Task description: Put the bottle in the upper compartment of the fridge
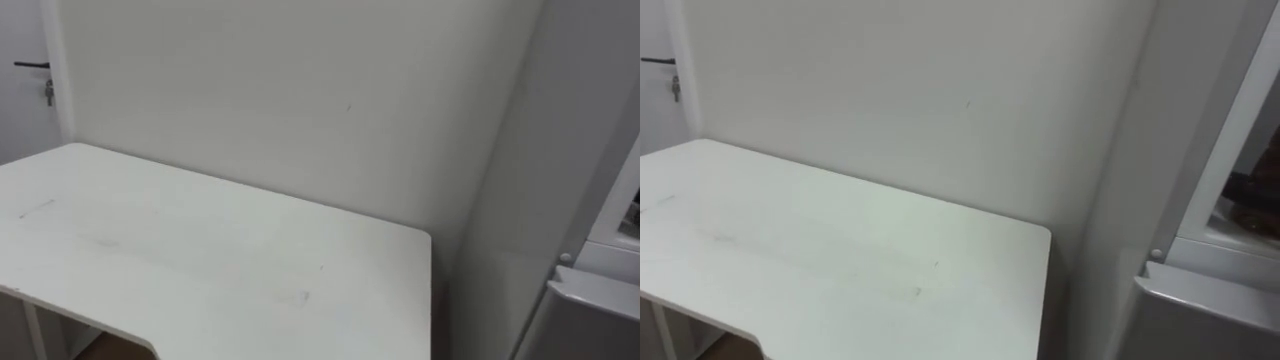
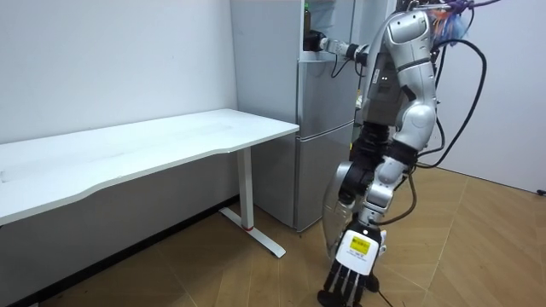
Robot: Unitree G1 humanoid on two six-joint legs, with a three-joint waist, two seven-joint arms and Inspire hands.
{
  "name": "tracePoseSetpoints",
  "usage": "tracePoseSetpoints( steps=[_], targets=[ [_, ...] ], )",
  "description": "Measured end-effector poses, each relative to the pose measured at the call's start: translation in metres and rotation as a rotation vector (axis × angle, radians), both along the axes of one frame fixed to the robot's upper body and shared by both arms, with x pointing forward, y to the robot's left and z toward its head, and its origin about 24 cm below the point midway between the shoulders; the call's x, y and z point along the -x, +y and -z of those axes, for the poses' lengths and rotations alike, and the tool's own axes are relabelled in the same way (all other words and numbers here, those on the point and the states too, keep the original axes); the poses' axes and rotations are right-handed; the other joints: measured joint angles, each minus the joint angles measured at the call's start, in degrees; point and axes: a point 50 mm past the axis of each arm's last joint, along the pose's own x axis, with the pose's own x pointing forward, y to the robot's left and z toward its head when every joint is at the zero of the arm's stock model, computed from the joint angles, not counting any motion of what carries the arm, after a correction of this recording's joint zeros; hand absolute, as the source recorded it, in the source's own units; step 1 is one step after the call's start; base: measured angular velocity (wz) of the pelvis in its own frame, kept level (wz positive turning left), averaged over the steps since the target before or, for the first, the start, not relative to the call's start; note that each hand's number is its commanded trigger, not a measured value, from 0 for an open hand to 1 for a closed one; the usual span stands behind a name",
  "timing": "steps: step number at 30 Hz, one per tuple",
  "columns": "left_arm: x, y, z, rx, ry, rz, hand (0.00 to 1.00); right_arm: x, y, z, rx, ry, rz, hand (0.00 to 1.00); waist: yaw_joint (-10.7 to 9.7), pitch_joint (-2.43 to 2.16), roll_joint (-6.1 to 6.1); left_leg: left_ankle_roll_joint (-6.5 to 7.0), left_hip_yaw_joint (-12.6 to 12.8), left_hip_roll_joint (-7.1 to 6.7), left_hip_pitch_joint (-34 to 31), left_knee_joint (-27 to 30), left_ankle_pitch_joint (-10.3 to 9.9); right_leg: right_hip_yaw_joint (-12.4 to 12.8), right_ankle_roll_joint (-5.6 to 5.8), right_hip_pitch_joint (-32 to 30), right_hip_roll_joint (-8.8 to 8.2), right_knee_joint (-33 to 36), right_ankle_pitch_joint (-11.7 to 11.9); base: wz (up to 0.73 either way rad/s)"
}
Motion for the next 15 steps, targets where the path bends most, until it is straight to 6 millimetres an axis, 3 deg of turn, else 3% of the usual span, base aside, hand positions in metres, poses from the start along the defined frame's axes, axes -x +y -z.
tracePoseSetpoints(
  steps=[11, 15],
  targets=[
    [-0.013, 0.0, 0.001, -0.013, -0.046, 0.014, 0.0, 0.002, 0.009, -0.006, -0.035, -0.069, -0.051, 0.0, -1.4, 0.08, 0.06, 0.02, 0.4, -0.01, 0.0, -0.8, 0.0, 0.2, 0.09, -0.4, -0.04, -0.3, 0.0, -0.02],
    [-0.017, -0.001, 0.001, -0.01, -0.058, 0.018, 0.0, 0.002, 0.016, -0.013, -0.017, -0.097, -0.084, 0.0, -1.8, -0.02, 0.76, 0.04, 1.1, 0.0, -0.1, -1.1, 0.0, 1.3, 0.09, -1.0, -0.02, -0.3, 0.0, -0.08]
  ],
)
